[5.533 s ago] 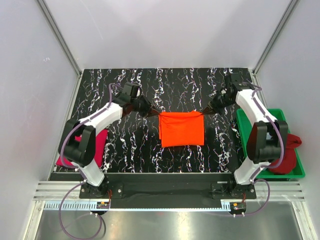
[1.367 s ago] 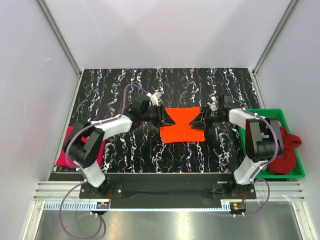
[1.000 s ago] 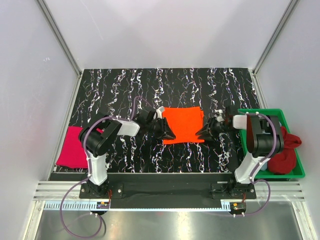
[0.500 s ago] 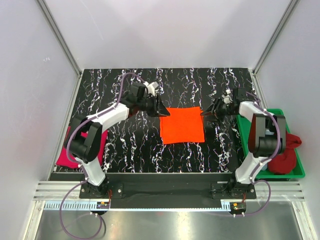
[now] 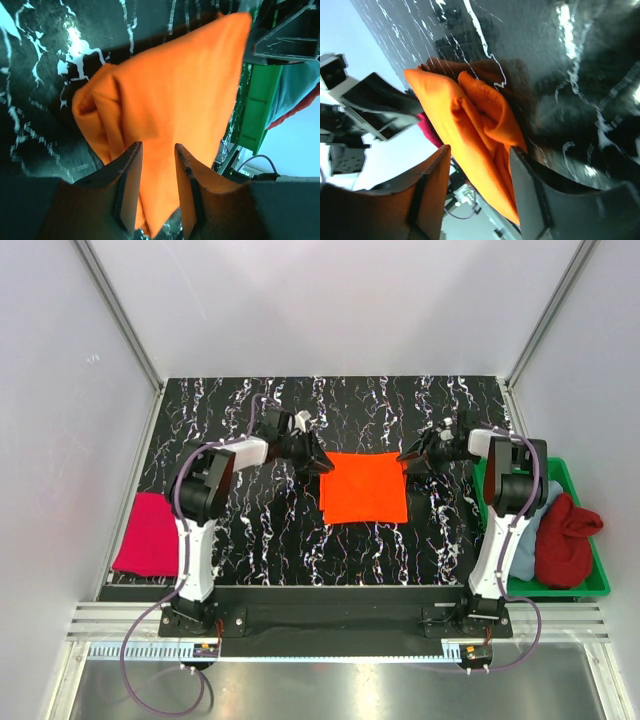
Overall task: Fold and stack the t-shirts
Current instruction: Fold the tshirt, then neatly place the folded tshirt to the corner
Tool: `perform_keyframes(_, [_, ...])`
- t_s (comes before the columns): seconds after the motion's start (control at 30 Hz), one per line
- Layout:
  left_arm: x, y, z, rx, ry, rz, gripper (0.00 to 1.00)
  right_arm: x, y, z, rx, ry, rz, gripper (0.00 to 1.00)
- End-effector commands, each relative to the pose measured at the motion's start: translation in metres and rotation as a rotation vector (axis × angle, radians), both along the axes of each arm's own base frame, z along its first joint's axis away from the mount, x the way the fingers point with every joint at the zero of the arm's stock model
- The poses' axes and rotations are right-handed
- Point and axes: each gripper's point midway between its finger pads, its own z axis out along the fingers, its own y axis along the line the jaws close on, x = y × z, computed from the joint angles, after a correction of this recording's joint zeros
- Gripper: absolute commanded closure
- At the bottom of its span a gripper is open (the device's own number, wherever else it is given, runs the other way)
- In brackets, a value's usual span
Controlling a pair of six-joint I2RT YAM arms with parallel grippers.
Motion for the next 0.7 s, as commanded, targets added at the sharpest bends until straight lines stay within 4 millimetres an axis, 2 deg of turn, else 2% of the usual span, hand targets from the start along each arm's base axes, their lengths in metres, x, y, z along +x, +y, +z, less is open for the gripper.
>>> perform_keyframes(0.0, [0.004,0.009,0.065,-0.019,-0.161,0.012,0.61,0.002,-0.012,0.035,-0.036,-0.11,0.02,0.41])
perform_keyframes(0.07, [-0.007,0.019,0.072,-0.001,-0.173,0.04,0.6,-0.012,-0.015,0.045,-0.082,-0.097,0.029,0.39])
perform_keyframes(0.1, [-0.024,0.027,0.078,0.0,-0.165,0.055,0.6,-0.019,-0.016,0.045,-0.1,-0.092,0.03,0.39])
perform_keyframes(0.13, [-0.032,0.032,0.081,0.0,-0.164,0.065,0.6,-0.024,-0.016,0.062,-0.114,-0.122,0.027,0.39])
perform_keyframes(0.17, [-0.041,0.038,0.083,0.001,-0.16,0.078,0.6,-0.029,-0.017,0.068,-0.133,-0.13,0.027,0.39])
perform_keyframes(0.2, [-0.061,0.047,0.091,0.004,-0.173,0.089,0.59,-0.036,-0.018,0.07,-0.185,-0.14,0.035,0.38])
perform_keyframes(0.23, [-0.068,0.053,0.094,0.023,-0.189,0.109,0.57,-0.048,-0.014,0.088,-0.218,-0.161,0.054,0.38])
perform_keyframes(0.27, [-0.081,0.059,0.094,0.044,-0.187,0.112,0.56,-0.055,-0.009,0.095,-0.245,-0.179,0.079,0.37])
perform_keyframes(0.3, [-0.096,0.069,0.101,0.06,-0.217,0.137,0.54,-0.067,0.016,0.099,-0.292,-0.214,0.169,0.36])
perform_keyframes(0.33, [-0.104,0.076,0.1,0.067,-0.219,0.153,0.48,-0.082,0.027,0.112,-0.315,-0.232,0.215,0.35])
perform_keyframes(0.37, [-0.112,0.082,0.099,0.07,-0.219,0.169,0.45,-0.094,0.043,0.116,-0.337,-0.253,0.272,0.34])
perform_keyframes(0.4, [-0.129,0.089,0.093,0.06,-0.193,0.196,0.42,-0.106,0.05,0.122,-0.371,-0.279,0.296,0.34])
perform_keyframes(0.43, [-0.136,0.094,0.089,0.044,-0.177,0.211,0.4,-0.124,0.074,0.124,-0.376,-0.301,0.366,0.33])
perform_keyframes(0.47, [-0.139,0.101,0.096,0.009,-0.179,0.256,0.38,-0.134,0.082,0.124,-0.388,-0.31,0.386,0.33])
perform_keyframes(0.5, [-0.152,0.107,0.08,0.008,-0.131,0.269,0.37,-0.143,0.085,0.119,-0.424,-0.305,0.391,0.32])
perform_keyframes(0.57, [-0.161,0.115,0.079,-0.007,-0.127,0.3,0.33,-0.168,0.109,0.126,-0.449,-0.359,0.468,0.32])
perform_keyframes(0.63, [-0.168,0.123,0.085,-0.023,-0.145,0.347,0.24,-0.179,0.119,0.131,-0.532,-0.434,0.508,0.31])
perform_keyframes(0.67, [-0.171,0.123,0.099,-0.064,-0.158,0.377,0.21,-0.199,0.14,0.134,-0.549,-0.491,0.597,0.3])
